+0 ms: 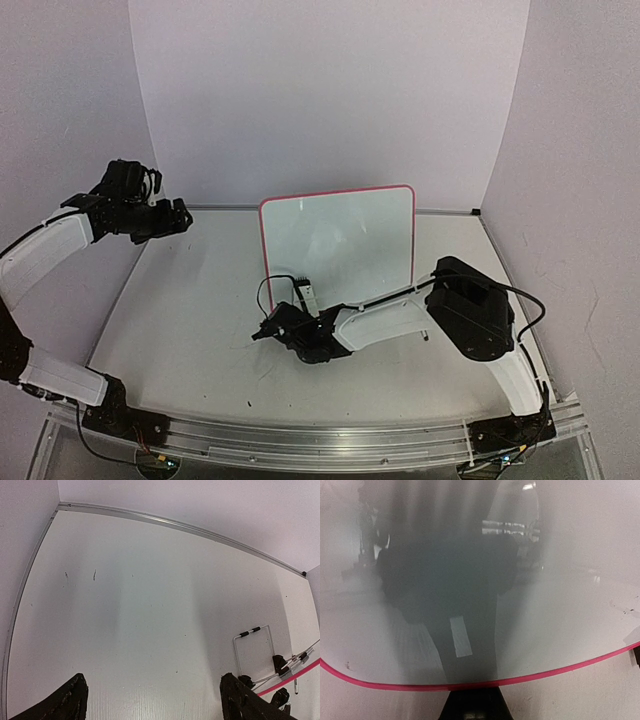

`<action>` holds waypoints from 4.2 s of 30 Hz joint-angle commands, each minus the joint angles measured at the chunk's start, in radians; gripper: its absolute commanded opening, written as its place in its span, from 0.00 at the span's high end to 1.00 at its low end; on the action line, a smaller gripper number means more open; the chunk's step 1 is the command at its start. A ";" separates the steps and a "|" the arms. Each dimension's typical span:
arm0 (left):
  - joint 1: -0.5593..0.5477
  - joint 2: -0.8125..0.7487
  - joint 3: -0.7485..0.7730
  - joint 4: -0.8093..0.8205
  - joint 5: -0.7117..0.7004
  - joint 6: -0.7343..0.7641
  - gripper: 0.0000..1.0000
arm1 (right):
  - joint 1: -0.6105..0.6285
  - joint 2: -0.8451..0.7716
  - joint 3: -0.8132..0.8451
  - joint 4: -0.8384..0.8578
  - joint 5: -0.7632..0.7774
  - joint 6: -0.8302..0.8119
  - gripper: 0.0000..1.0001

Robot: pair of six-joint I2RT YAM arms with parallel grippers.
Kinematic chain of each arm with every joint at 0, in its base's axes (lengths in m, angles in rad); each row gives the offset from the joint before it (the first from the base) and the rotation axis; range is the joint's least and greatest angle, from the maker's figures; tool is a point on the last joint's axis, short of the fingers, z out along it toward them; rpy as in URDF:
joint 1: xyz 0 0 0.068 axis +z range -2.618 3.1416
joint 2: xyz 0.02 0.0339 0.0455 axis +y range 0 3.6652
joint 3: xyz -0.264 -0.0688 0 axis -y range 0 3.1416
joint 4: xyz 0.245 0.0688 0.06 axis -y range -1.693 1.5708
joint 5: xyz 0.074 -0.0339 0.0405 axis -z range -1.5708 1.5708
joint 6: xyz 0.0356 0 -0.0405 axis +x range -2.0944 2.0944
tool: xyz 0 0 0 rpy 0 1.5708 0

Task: Write a sentence on the whiteboard
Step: Move the whiteboard to the center of the board, then pick up the whiteboard marker from the corner of the board, then pass from the right arm to the left

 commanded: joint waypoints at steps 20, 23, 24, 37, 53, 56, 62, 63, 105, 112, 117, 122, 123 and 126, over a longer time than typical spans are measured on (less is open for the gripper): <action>0.006 -0.224 -0.184 -0.048 -0.066 -0.043 0.07 | 0.048 -0.458 -0.377 0.190 -0.199 -0.275 0.22; 0.005 -0.265 -0.245 -0.032 -0.038 -0.072 0.07 | 0.041 -0.593 -0.456 0.059 -0.184 -0.257 0.28; 0.005 -0.276 -0.265 -0.029 -0.030 -0.079 0.07 | 0.035 -0.630 -0.465 -0.002 -0.180 -0.247 0.32; 0.002 -0.357 -0.409 0.045 0.128 -0.129 0.09 | -0.382 -0.907 -0.649 -0.386 -0.421 -0.206 0.39; -0.005 -0.408 -0.439 0.023 0.141 -0.159 0.09 | -0.584 -0.701 -0.601 -0.365 -0.586 -0.324 0.53; -0.005 -0.405 -0.439 0.024 0.142 -0.160 0.09 | -0.586 -0.674 -0.602 -0.336 -0.611 -0.320 0.54; -0.005 -0.398 -0.434 0.027 0.147 -0.163 0.09 | -0.588 -0.636 -0.610 -0.289 -0.616 -0.279 0.61; -0.006 -0.397 -0.431 0.025 0.148 -0.163 0.09 | -0.588 -0.635 -0.613 -0.283 -0.611 -0.273 0.62; -0.081 -0.423 -0.332 -0.028 0.512 -0.213 0.13 | -0.515 -1.347 -0.838 -0.288 -0.730 -0.279 1.00; -0.201 -0.348 -0.191 0.028 0.512 -0.284 0.13 | -0.459 -1.330 -0.702 -0.220 -0.903 -0.307 1.00; -0.300 -0.279 -0.141 0.089 0.499 -0.315 0.12 | -0.335 -1.159 -0.553 -0.200 -0.893 -0.347 1.00; -0.383 -0.198 -0.121 0.168 0.510 -0.350 0.11 | -0.269 -0.978 -0.444 -0.125 -0.943 -0.375 1.00; -0.408 -0.189 -0.119 0.186 0.512 -0.363 0.10 | -0.259 -0.955 -0.420 -0.116 -0.953 -0.382 1.00; -0.463 -0.151 -0.135 0.289 0.520 -0.413 0.09 | -0.223 -0.872 -0.359 -0.091 -0.978 -0.398 1.00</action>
